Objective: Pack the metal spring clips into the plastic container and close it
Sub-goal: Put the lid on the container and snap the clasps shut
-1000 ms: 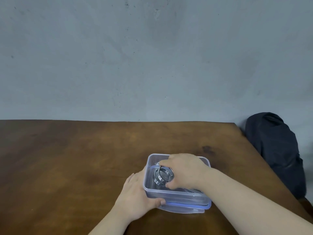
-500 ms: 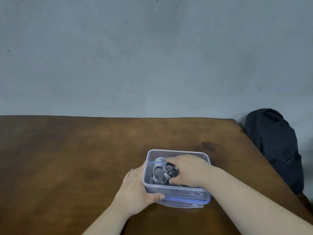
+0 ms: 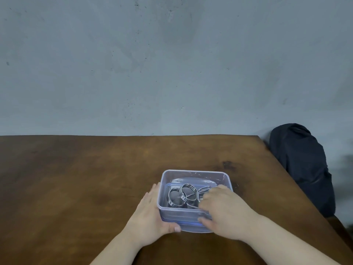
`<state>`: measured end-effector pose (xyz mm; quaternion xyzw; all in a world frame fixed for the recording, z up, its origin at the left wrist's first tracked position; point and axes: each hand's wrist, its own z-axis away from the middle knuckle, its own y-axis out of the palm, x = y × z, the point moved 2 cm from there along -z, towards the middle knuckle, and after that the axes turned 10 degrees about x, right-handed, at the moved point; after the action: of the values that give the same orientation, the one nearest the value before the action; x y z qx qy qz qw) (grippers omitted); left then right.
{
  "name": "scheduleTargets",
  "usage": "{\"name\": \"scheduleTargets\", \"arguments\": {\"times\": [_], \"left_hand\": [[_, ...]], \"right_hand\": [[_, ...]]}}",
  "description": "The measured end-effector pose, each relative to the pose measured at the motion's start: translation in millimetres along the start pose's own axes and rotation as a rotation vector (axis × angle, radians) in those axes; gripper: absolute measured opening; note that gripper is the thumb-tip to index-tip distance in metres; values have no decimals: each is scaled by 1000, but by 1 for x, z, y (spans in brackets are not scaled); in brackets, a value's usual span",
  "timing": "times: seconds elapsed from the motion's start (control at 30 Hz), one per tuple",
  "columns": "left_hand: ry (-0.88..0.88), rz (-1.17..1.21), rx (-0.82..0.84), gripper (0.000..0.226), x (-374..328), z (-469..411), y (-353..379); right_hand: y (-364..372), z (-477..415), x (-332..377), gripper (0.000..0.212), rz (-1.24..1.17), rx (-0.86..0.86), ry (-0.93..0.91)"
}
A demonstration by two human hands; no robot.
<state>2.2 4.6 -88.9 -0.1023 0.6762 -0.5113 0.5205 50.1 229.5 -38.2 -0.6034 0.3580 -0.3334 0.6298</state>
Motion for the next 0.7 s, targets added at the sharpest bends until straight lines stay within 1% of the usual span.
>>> {"name": "scheduleTargets", "arguments": {"times": [0.07,0.13,0.2,0.23,0.27,0.33,0.4,0.43,0.5,0.57,0.6,0.67,0.7], "left_hand": [[-67,-46,-1,141,2,5,2],[-182,-87,14,146,2,10,6],[-242,-148,18,140,1,15,10],[-235,-177,16,132,1,16,11],[-198,-208,4,119,1,18,12],[-50,-302,-21,86,2,19,16],[121,-409,-21,53,5,19,19],[194,-455,-29,42,5,20,20],[313,-510,-53,35,6,22,19],[415,-480,-89,37,-4,29,12],[447,-442,-105,34,-12,34,4],[479,-391,-156,19,-28,45,-13],[486,-385,-184,15,-36,50,-23]], "right_hand": [[3,-1,0,34,49,6,10],[3,-2,-2,34,34,0,9],[0,-2,-5,38,15,-37,13],[-5,-1,-8,42,5,-67,21],[-9,-1,-10,47,-5,-99,30],[-19,-4,-17,53,-16,-148,41],[-29,-9,-22,55,-11,-157,52],[-31,-11,-26,55,-1,-146,54],[-35,-16,-32,54,16,-120,58],[-34,-18,-39,49,25,-113,36],[-32,-20,-43,49,8,-104,37],[-30,-23,-46,53,-19,-57,62],[-29,-24,-45,52,-26,-50,63]]}}
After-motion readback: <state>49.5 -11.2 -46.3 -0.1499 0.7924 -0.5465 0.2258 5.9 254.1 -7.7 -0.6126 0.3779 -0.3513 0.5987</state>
